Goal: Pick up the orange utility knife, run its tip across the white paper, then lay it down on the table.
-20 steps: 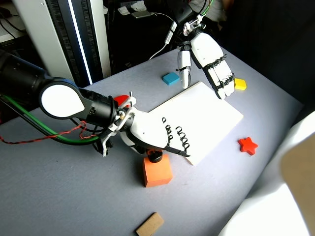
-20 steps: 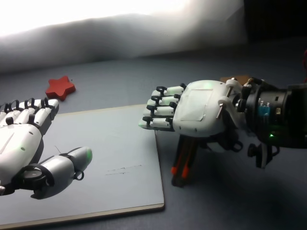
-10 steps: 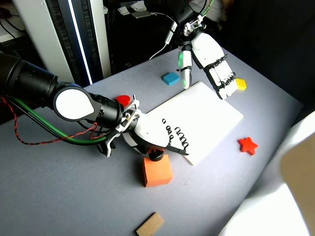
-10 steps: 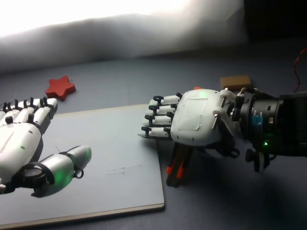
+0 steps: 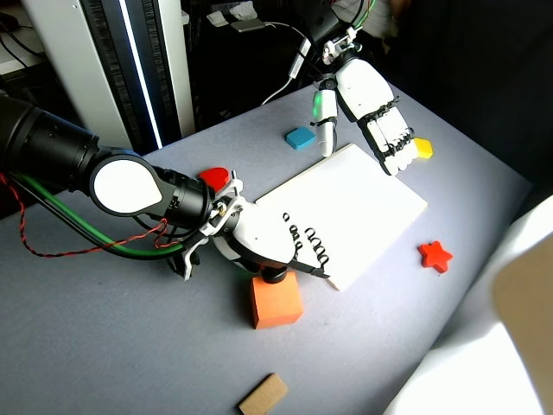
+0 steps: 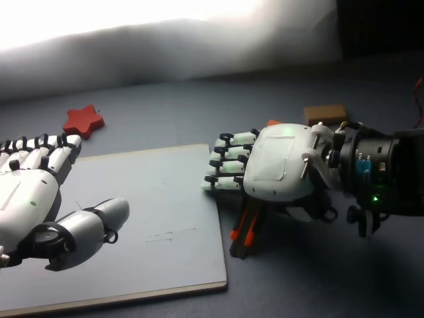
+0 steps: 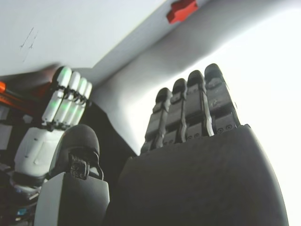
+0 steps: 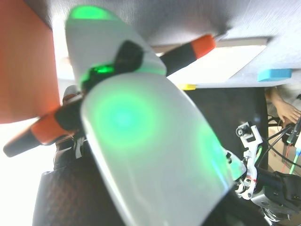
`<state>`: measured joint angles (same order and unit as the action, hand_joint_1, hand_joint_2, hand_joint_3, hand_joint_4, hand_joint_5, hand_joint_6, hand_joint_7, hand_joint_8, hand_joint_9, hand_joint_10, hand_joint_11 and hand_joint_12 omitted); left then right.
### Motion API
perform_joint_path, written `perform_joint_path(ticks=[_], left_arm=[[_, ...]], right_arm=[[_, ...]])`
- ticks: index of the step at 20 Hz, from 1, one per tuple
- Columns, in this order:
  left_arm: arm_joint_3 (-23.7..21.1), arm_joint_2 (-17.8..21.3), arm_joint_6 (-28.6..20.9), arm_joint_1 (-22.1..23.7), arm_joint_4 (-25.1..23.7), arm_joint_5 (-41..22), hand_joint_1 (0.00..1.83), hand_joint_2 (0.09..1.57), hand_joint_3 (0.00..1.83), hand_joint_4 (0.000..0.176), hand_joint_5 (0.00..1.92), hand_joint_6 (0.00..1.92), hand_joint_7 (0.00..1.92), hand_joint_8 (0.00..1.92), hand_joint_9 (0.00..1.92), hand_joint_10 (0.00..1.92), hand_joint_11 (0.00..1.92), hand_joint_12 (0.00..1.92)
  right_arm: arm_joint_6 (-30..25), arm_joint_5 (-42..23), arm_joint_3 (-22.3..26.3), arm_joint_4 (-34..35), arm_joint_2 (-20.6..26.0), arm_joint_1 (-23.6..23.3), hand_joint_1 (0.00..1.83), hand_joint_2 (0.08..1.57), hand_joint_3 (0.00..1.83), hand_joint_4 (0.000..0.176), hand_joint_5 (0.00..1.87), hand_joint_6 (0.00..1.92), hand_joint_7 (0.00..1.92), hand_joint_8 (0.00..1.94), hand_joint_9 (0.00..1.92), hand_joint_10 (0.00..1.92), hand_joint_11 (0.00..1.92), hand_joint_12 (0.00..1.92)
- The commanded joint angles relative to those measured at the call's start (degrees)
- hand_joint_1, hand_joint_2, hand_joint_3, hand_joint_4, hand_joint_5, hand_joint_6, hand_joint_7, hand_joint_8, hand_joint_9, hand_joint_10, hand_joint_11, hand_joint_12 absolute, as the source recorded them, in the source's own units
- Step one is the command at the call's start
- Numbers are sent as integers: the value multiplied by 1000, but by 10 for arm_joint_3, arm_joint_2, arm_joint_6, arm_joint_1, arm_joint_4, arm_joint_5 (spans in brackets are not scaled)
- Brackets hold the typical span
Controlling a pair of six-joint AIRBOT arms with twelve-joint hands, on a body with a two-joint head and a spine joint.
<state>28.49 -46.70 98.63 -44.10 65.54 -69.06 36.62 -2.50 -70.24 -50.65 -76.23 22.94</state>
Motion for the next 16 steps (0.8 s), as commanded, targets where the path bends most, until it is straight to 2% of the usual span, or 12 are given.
perform_joint_path(ticks=[1, 2, 3, 4, 5, 6, 7, 8, 9, 10, 11, 16], left_arm=[[-2, 0, 1, 5, -35, -53, 1, 1290, 1, 0, 0, 0, 0, 0, 0, 0, 23, 12], [-3, -1, 1, 5, -35, -57, 0, 1288, 0, 0, 0, 0, 0, 0, 0, 0, 35, 20], [-4, -1, 1, 5, -35, -59, 0, 1289, 1, 0, 0, 0, 0, 0, 0, 0, 7, 182], [-4, -1, 1, 6, -34, -59, 0, 1289, 1, 0, 0, 0, 0, 0, 0, 0, 7, 182], [-4, -1, 2, 6, -34, -59, 0, 1284, 0, 0, 0, 0, 3, 1, 0, 0, 1, 254], [-4, -1, 2, 6, -34, -59, 0, 1284, 0, 0, 0, 0, 4, 1, 0, 0, 0, 306], [-3, -1, 2, 5, -34, -59, 1, 1287, 1, 0, 0, 0, 5, 1, 0, 0, 0, 314], [-3, -1, 2, 5, -34, -59, 0, 1287, 1, 0, 0, 0, 6, 1, 0, 0, 0, 330], [-3, -1, 2, 5, -34, -59, 0, 1287, 1, 0, 0, 0, 6, 1, 0, 0, 0, 330], [-2, -1, 2, 5, -34, -59, 1, 1288, 1, 0, 0, 0, 7, 1, 0, 0, 0, 332], [-2, -1, 3, 5, -34, -59, 0, 1288, 1, 0, 0, 0, 10, 2, 0, 0, 0, 331], [1, -1, 2, 4, -34, -59, 0, 1286, 0, 0, 0, 0, 0, 0, 0, 0, 0, 332]], right_arm=[[0, -42, 2, -3, 4, -1, 1082, 1232, 0, 0, 209, 398, 342, 97, 121, 475, 0, 893], [0, -48, 2, -8, 5, -1, 1114, 1216, 0, 0, 199, 907, 283, 744, 122, 1014, 0, 1353], [0, -50, 2, -9, 6, -1, 1048, 1163, 462, 17, 561, 1716, 536, 1773, 496, 1874, 406, 1898], [0, -51, 2, -9, 7, -1, 1048, 1163, 462, 17, 561, 1716, 536, 1773, 496, 1874, 406, 1898], [0, -51, 2, -9, 7, -1, 1249, 954, 874, 0, 865, 1880, 646, 1907, 842, 1912, 698, 1916], [0, -51, 2, -10, 8, 0, 1497, 835, 974, 0, 1222, 1919, 1453, 1940, 1486, 1921, 1394, 1921], [0, -51, 2, -10, 8, 0, 1568, 743, 1125, 125, 1291, 1921, 1614, 1941, 1688, 1921, 1707, 1921], [0, -51, 2, -10, 9, 1, 1558, 783, 1061, 166, 1392, 1921, 1681, 1941, 1770, 1921, 1821, 1921], [1, -52, 3, -10, 9, 1, 1558, 783, 1061, 166, 1392, 1921, 1681, 1941, 1770, 1921, 1821, 1921], [1, -54, 3, -10, 9, 0, 1480, 931, 771, 176, 1459, 1921, 1704, 1941, 1818, 1921, 1854, 1921], [1, -56, 3, -10, 10, 0, 1466, 980, 682, 176, 1470, 1921, 1689, 1941, 1821, 1921, 1872, 1921], [1, -69, 5, -10, 16, -5, 1514, 955, 726, 176, 1426, 1921, 1630, 1941, 1778, 1921, 1824, 1921]])
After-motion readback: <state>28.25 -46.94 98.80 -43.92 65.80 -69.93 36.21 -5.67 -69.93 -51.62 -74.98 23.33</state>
